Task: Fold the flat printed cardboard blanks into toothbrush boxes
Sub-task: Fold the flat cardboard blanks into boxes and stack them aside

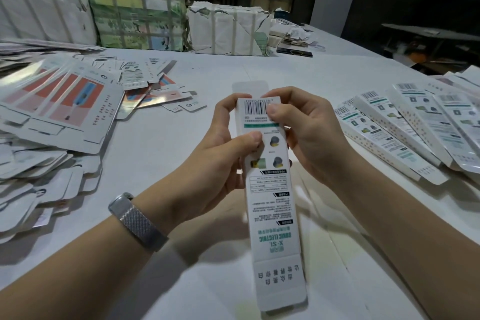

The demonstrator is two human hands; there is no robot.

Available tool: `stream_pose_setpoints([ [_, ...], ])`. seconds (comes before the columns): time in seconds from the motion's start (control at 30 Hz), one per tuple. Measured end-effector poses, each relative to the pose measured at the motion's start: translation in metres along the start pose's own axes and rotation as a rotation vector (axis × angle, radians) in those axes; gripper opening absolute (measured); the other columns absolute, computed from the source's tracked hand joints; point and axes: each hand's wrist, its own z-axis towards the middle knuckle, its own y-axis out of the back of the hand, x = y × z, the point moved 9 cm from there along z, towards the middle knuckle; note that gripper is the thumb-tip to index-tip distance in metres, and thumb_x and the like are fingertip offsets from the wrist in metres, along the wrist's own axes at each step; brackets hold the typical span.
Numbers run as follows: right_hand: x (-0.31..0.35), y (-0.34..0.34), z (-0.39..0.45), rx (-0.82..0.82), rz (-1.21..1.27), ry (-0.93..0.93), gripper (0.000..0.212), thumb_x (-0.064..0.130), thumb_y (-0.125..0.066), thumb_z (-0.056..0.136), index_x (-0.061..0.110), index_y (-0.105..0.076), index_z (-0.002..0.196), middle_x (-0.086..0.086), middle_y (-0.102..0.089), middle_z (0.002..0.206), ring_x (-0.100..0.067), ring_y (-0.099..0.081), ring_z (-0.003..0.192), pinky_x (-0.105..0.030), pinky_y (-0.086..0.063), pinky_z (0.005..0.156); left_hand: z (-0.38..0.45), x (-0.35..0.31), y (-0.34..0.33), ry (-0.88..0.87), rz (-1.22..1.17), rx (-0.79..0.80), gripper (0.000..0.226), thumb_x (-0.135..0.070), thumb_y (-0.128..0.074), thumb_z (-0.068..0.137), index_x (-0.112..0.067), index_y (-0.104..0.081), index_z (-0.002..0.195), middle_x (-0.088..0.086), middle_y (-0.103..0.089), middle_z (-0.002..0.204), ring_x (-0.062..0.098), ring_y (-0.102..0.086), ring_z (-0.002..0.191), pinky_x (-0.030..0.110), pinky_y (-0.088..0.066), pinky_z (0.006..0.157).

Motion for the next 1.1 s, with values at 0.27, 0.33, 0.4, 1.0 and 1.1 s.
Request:
stream_pose_setpoints([
  [0.27,-0.004,-0.006,-0.001,0.093,0.058,-0.076,0.005,0.018,-0.059,0.084,0.015,-0.061,0.088,-0.002,-0.069,0.079,-0.024,-0.061,0.075,-0.037,-0.044,0.06,-0.001,-0.002,-0.001,0.009,-0.002,0.061,0.045,-0.018,-0.051,0.092,-0.042,-0.036,0.127,0.02,-0.069,0.115,0.047,-0.066,0.106,0.054,-0.059,0.081],
  [0.33,-0.004,-0.007,-0.001,0.107,0.061,-0.077,0.004,0.018,-0.058,0.084,0.015,-0.06,0.082,-0.002,-0.068,0.076,-0.022,-0.059,0.07,-0.03,-0.041,0.054,-0.001,-0.002,-0.003,0.009,-0.01,0.075,0.044,-0.018,-0.05,0.093,-0.042,-0.036,0.127,0.018,-0.07,0.114,0.045,-0.068,0.102,0.051,-0.06,0.079],
  [0.4,-0.002,-0.008,-0.001,0.117,0.097,-0.071,0.003,0.015,-0.058,0.084,0.013,-0.06,0.081,-0.002,-0.068,0.078,-0.022,-0.062,0.072,-0.031,-0.044,0.056,-0.001,-0.002,-0.003,0.013,-0.009,0.079,0.041,-0.019,-0.05,0.093,-0.043,-0.038,0.124,0.016,-0.07,0.112,0.041,-0.07,0.099,0.048,-0.061,0.077],
  [1.0,-0.002,0.004,0.003,0.028,0.146,-0.111,0.012,0.026,-0.057,0.084,0.014,-0.055,0.083,0.002,-0.059,0.074,-0.016,-0.063,0.075,-0.027,-0.052,0.064,-0.001,0.009,-0.009,0.058,0.017,0.095,0.055,-0.029,-0.05,0.095,-0.063,-0.027,0.131,0.015,-0.071,0.115,0.045,-0.069,0.1,0.053,-0.059,0.08],
  [1.1,-0.011,-0.003,0.002,0.12,0.133,-0.224,0.012,0.025,-0.058,0.082,0.014,-0.061,0.085,-0.003,-0.063,0.077,-0.02,-0.063,0.076,-0.028,-0.054,0.06,0.0,0.009,-0.006,0.046,0.063,0.071,0.054,-0.029,-0.05,0.093,-0.06,-0.03,0.131,0.012,-0.071,0.115,0.041,-0.07,0.096,0.051,-0.059,0.077],
])
